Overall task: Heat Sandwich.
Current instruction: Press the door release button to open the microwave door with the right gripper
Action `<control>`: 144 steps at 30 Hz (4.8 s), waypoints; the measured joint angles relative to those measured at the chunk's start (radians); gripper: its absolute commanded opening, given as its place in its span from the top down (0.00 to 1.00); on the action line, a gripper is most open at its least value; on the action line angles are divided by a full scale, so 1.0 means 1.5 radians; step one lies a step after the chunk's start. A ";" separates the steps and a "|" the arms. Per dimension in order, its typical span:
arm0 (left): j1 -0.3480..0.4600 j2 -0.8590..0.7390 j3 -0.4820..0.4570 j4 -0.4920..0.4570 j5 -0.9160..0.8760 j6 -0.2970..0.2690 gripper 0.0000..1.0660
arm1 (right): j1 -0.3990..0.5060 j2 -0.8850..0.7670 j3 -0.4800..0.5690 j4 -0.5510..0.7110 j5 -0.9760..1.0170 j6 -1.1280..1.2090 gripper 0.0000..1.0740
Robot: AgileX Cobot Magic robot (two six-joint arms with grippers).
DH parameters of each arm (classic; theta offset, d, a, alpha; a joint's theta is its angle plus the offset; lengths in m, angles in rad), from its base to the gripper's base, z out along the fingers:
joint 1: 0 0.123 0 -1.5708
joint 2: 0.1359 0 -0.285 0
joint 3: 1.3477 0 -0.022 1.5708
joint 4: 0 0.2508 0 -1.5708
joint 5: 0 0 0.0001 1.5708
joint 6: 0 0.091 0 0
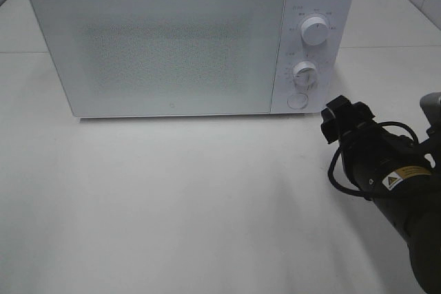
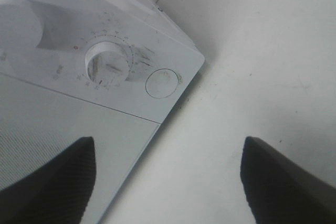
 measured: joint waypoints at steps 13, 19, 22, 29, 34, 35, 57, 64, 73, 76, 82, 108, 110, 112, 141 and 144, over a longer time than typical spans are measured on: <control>0.000 0.000 0.000 0.000 0.000 0.000 0.03 | 0.000 0.000 0.000 0.000 0.000 0.339 0.71; 0.000 0.000 0.000 0.000 0.000 0.000 0.03 | 0.000 0.000 0.000 0.000 0.000 0.364 1.00; 0.000 0.000 0.000 0.000 0.000 0.000 0.03 | 0.000 0.000 0.000 -0.001 0.000 0.364 1.00; 0.000 0.000 0.000 0.000 0.000 0.000 0.03 | 0.000 0.000 0.000 -0.008 0.000 0.364 0.99; 0.000 0.000 0.000 0.000 0.000 0.000 0.03 | -0.003 0.000 0.000 -0.017 0.000 0.364 1.00; 0.000 0.000 0.000 0.000 0.000 0.000 0.03 | -0.009 0.000 0.000 -0.024 0.003 0.364 1.00; 0.000 0.000 0.000 0.000 0.000 0.000 0.03 | -0.161 0.094 -0.147 -0.204 0.127 0.361 1.00; 0.000 0.000 0.000 0.000 0.000 0.000 0.03 | -0.191 0.128 -0.192 -0.229 0.150 0.361 1.00; 0.000 0.000 0.000 0.000 0.000 0.000 0.03 | -0.219 0.163 -0.247 -0.254 0.201 0.360 1.00; 0.000 0.000 0.000 0.000 0.000 0.000 0.03 | -0.222 0.180 -0.269 -0.263 0.215 0.359 1.00; 0.000 0.000 0.000 0.000 0.000 0.000 0.03 | -0.231 0.217 -0.313 -0.267 0.215 0.359 1.00; 0.000 0.000 0.000 0.000 0.000 0.000 0.03 | -0.253 0.257 -0.349 -0.249 0.177 0.359 1.00; 0.000 0.000 0.000 0.000 0.000 0.000 0.03 | -0.253 0.261 -0.353 -0.249 0.175 0.359 1.00; 0.000 0.000 0.000 0.000 0.000 0.000 0.03 | -0.251 0.276 -0.363 -0.248 0.160 0.360 1.00; 0.000 0.000 0.000 0.000 0.000 0.000 0.03 | -0.243 0.305 -0.383 -0.232 0.141 0.364 1.00; 0.000 0.000 0.000 0.000 0.000 0.000 0.03 | -0.243 0.305 -0.384 -0.232 0.143 0.364 0.99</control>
